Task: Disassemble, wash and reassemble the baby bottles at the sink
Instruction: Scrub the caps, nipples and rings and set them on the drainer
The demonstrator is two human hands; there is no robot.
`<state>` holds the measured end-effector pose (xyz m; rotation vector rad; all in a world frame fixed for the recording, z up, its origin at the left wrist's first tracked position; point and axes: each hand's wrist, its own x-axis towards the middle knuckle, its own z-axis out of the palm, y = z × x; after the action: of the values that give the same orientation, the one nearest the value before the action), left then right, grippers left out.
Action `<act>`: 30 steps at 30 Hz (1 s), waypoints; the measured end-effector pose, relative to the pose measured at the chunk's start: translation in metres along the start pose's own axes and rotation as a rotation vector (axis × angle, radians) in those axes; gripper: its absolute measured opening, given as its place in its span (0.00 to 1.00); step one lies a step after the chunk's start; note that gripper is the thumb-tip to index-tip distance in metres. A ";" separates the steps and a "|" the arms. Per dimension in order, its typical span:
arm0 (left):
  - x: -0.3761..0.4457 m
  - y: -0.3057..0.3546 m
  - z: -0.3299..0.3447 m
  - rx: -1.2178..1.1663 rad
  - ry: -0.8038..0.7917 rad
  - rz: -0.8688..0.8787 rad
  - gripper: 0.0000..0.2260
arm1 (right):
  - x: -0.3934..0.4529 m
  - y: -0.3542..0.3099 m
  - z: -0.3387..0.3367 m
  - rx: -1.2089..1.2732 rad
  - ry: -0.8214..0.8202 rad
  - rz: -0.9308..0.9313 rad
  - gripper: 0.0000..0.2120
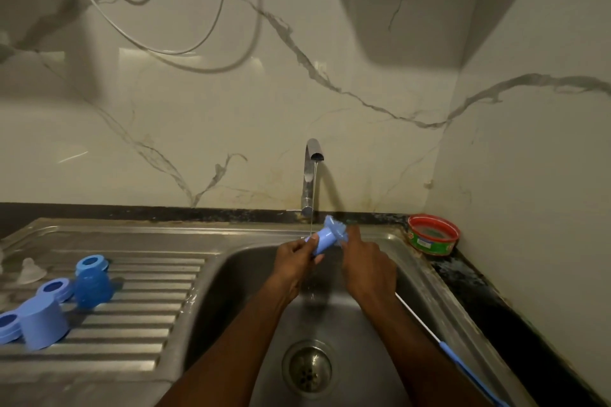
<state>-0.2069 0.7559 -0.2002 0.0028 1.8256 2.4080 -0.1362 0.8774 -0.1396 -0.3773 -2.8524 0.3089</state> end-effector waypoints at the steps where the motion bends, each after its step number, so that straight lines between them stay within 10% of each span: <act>1: 0.002 -0.002 -0.002 0.057 0.081 0.003 0.12 | -0.002 -0.003 0.002 -0.017 -0.021 -0.024 0.22; 4: 0.009 -0.007 -0.011 0.059 0.173 -0.024 0.14 | -0.003 -0.010 0.007 -0.045 -0.035 -0.059 0.23; 8: 0.007 -0.013 -0.010 0.131 -0.171 0.000 0.15 | 0.000 -0.014 -0.001 0.011 -0.075 -0.031 0.21; 14: 0.005 -0.008 -0.004 0.079 0.056 0.087 0.13 | -0.005 -0.021 -0.001 -0.021 -0.061 0.002 0.28; 20: -0.003 -0.010 0.001 0.117 -0.213 0.072 0.16 | -0.004 -0.014 -0.009 0.057 -0.004 -0.001 0.27; 26: 0.001 -0.001 -0.004 0.023 0.046 0.123 0.09 | -0.013 -0.010 -0.005 -0.019 0.111 -0.023 0.27; 30: -0.006 -0.001 -0.010 0.151 -0.175 0.124 0.13 | -0.003 -0.006 0.000 -0.024 0.015 -0.013 0.24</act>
<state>-0.2015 0.7461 -0.2029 0.3384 1.9723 2.2569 -0.1344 0.8705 -0.1385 -0.3638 -2.8446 0.2683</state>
